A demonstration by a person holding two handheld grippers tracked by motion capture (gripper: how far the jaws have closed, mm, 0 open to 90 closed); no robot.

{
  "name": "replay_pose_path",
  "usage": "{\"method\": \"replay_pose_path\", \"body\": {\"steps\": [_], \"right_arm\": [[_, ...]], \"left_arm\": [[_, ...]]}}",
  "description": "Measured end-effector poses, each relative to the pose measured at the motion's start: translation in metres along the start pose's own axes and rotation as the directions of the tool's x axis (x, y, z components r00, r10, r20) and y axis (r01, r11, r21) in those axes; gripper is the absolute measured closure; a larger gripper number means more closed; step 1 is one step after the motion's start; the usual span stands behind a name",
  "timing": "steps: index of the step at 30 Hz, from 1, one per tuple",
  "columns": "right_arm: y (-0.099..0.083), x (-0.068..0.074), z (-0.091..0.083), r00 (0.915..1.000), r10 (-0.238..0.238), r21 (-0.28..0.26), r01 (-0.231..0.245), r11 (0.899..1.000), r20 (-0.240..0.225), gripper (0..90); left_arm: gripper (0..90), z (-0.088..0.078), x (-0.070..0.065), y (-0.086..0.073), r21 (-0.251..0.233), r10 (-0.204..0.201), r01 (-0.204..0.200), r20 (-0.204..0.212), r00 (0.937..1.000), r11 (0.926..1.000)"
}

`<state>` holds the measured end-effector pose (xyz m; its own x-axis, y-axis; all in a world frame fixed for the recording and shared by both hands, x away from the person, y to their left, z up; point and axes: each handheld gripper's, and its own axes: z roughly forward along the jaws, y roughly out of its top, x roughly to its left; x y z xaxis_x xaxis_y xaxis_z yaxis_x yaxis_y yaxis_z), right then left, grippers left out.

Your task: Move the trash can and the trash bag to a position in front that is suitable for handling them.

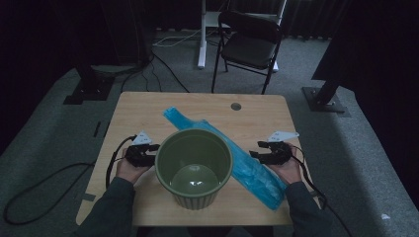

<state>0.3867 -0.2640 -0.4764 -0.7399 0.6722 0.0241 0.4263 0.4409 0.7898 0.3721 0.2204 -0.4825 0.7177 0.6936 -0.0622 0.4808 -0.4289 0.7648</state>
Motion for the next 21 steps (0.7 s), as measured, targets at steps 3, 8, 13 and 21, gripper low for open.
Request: {"method": "replay_pose_path", "body": {"steps": [3,8,13,21], "right_arm": [[0.002,0.011,-0.002,0.9991,-0.016,0.017,0.017,1.000,-0.039,39.4],[0.005,0.034,-0.004,0.9936,-0.052,0.020,0.054,0.998,-0.100,39.2],[0.004,0.057,-0.001,0.9832,-0.087,0.019,0.091,0.996,-0.161,39.2],[0.002,0.074,0.007,0.9667,-0.131,0.043,0.143,0.989,-0.220,39.5]], "left_arm": [[46.9,-0.009,-0.008,0.001,0.000,0.022,-0.022,0.019,0.9996,0.9998],[45.7,-0.022,-0.016,0.000,-0.018,0.039,-0.039,0.039,0.9985,0.9991],[43.8,-0.029,-0.023,-0.008,0.005,0.044,-0.044,0.079,0.9959,0.9990],[44.7,-0.039,-0.036,-0.019,0.035,0.062,-0.067,0.125,0.9902,0.9972]]}}
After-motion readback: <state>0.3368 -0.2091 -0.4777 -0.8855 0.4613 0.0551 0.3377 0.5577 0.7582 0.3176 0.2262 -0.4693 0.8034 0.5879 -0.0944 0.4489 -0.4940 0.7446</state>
